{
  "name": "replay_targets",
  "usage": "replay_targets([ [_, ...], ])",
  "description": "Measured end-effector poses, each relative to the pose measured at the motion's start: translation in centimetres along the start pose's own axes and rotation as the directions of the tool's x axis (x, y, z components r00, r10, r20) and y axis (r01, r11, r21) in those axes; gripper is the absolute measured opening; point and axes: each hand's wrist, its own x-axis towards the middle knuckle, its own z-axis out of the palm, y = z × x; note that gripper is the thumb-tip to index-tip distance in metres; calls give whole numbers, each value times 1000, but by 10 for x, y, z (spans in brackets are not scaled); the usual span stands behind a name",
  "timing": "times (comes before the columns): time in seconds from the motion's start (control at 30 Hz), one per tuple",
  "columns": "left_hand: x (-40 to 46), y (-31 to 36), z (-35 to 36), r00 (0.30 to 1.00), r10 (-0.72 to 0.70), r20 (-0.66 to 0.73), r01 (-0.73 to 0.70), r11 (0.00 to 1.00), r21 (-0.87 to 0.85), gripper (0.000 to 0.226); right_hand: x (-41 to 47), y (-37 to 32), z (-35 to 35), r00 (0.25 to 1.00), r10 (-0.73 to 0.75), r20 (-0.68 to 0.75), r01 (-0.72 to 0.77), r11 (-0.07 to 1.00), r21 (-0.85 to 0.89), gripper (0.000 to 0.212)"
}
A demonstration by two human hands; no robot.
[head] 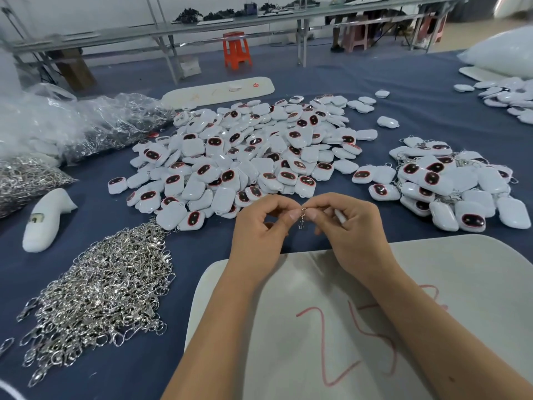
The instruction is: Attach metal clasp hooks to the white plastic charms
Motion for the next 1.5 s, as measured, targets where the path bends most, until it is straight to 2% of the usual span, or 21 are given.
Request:
replay_targets([
  [0.53,2,-2,0,1000,-3,28,5,996,-85,19,2,3,-2,996,75,40,-80,987,141,18],
  [1.17,3,-2,0,999,-31,35,34,995,-96,20,3,3,-3,991,99,91,-110,985,132,24],
  [1.5,2,0,5,999,-6,39,9,998,-61,15,3,4,-3,989,125,78,-136,979,152,18],
])
